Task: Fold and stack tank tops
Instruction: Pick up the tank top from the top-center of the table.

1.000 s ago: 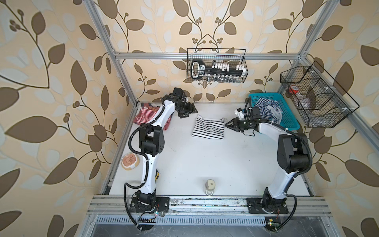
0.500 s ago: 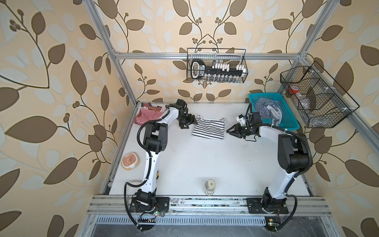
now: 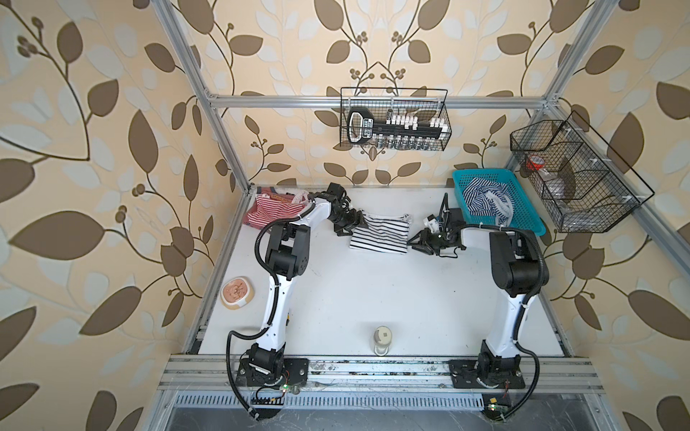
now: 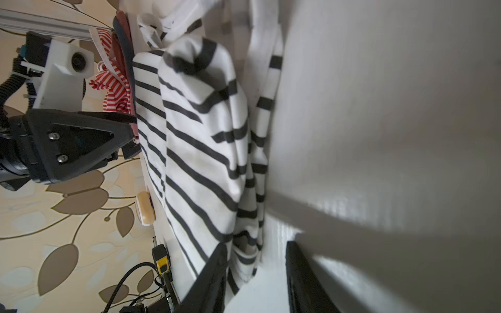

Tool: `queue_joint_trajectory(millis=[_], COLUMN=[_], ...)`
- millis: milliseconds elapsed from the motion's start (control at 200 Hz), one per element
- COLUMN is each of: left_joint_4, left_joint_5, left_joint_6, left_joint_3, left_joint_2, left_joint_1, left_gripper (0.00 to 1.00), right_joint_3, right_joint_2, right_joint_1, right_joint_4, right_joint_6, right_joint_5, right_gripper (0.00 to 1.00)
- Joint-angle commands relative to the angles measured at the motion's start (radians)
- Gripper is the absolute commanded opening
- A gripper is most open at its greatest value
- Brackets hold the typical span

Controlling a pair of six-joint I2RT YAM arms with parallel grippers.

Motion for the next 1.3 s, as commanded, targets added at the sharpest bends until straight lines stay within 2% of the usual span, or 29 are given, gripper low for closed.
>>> queue_joint_trajectory(millis=[0,225,490,590,680,905,1070,1175,1294], left_joint_4=[-0.033,-0.001,0.007,0.016,0.026,-0.049,-0.231,-0.368,-0.435], left_joint_5=[-0.011,-0.019,-0.079,-0.094,-0.105,-0.230,-0.364,-0.459,-0.511], left_joint_6=[-0.012,-0.039,-0.087,-0.105,-0.119,-0.097,-0.024,0.011,0.021], left_joint_3=[-0.045,-0.094,-0.122,-0.135,-0.140,-0.097,0.054,0.199,0.267], left_joint_2=[0.056,0.066,0.080,0.077,0.068,-0.017,-0.036,-0.010,0.000], left_joint_1=[-0.019,-0.041,-0.043,-0.043,-0.044,-0.040,-0.035,-0.028,-0.011], left_gripper=[0.78,0.70,0.44,0.27,0.00,0.00,0.00,0.00,0.00], right_joint_3=[0.044,0.041,0.032,0.030,-0.010,-0.152,-0.246,-0.286,-0.311], right_joint_2=[0.045,0.067,0.063,0.057,0.041,-0.121,-0.272,-0.341,-0.391], right_joint_1=[0.018,0.023,0.020,0.017,0.008,-0.068,-0.116,-0.129,-0.136], right_joint_4=[0.020,0.042,0.049,0.063,0.079,0.145,0.132,0.111,0.090], right_joint_6=[0.022,0.040,0.041,0.047,0.054,0.077,0.058,0.044,0.031], right_joint_5=[0.009,0.014,0.012,0.008,0.006,0.000,-0.002,-0.002,-0.003], right_gripper=[0.38,0.38,0.38,0.38,0.38,0.38,0.38,0.38,0.38])
